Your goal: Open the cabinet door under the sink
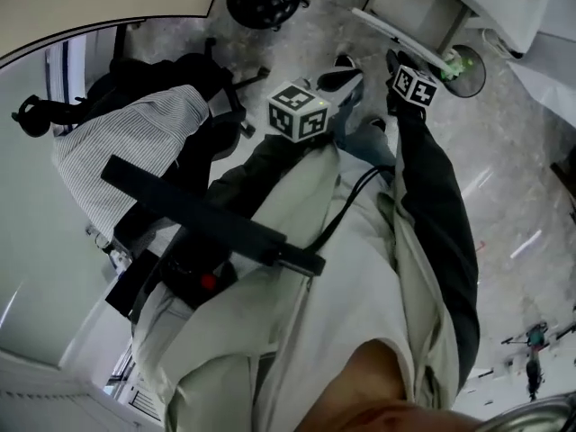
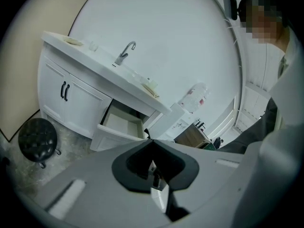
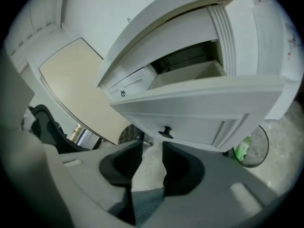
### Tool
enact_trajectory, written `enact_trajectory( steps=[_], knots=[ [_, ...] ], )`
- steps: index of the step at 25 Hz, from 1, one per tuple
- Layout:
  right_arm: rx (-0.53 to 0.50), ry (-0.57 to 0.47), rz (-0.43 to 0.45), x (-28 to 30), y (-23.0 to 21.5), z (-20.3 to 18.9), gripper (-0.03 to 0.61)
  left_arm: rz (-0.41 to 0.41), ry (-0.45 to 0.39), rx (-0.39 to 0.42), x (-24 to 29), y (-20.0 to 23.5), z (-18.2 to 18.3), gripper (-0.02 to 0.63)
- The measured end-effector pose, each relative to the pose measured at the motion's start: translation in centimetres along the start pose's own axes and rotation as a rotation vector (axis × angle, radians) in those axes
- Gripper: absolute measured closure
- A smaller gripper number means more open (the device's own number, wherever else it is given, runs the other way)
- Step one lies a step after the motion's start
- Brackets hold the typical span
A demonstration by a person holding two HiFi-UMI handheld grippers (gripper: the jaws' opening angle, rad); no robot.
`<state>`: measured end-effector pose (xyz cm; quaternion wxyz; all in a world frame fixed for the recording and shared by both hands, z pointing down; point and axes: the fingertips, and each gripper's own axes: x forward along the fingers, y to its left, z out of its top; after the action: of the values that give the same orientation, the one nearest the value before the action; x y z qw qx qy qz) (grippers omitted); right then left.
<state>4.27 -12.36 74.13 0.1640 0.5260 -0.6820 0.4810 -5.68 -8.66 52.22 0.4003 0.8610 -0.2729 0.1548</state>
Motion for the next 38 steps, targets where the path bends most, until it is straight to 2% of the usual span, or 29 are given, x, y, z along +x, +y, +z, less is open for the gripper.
enact_trajectory(
  steps=[4, 6, 9, 14, 17, 20, 25, 29, 33, 38],
  knots=[
    [-0.041, -0.052, 0.083, -6.2, 1.3, -1.3, 0.445, -0.028, -0.024, 0.04, 0.0, -3.6, -0.5, 0.606],
    [-0.029, -0.104, 0.108, -9.5, 1.3, -1.2, 0.445, -0.034, -0.048, 0.062, 0.1, -5.3, -0.3, 0.606],
    [0.06, -0.18, 0.132, -14.5, 0.0, -1.6, 0.445, -0.036, -0.079, 0.082, 0.1, -8.1, -0.9, 0.606],
    [0.213, -0.27, 0.143, -20.6, -2.9, -4.1, 0.445, -0.041, -0.101, 0.108, -1.1, -12.5, -4.0, 0.606],
    [0.241, -0.288, 0.152, -23.5, -3.8, -5.6, 0.445, -0.035, -0.117, 0.12, -2.2, -14.9, -6.1, 0.606],
    [0.256, -0.341, 0.181, -26.1, -4.0, -5.3, 0.445, -0.02, -0.146, 0.136, -3.0, -16.5, -7.0, 0.606],
    [0.282, -0.385, 0.242, -28.2, -2.6, -6.2, 0.445, 0.016, -0.195, 0.149, -5.4, -17.3, -8.2, 0.606],
    [0.25, -0.374, 0.279, -28.6, 0.0, -6.6, 0.445, 0.031, -0.226, 0.153, -7.5, -16.8, -8.1, 0.606],
    [0.219, -0.377, 0.305, -29.1, 2.6, -6.4, 0.445, 0.014, -0.216, 0.156, -8.5, -16.2, -8.1, 0.606],
    [0.231, -0.364, 0.293, -29.0, 5.3, -7.7, 0.445, -0.017, -0.18, 0.148, -10.1, -15.2, -8.1, 0.606]
  ],
)
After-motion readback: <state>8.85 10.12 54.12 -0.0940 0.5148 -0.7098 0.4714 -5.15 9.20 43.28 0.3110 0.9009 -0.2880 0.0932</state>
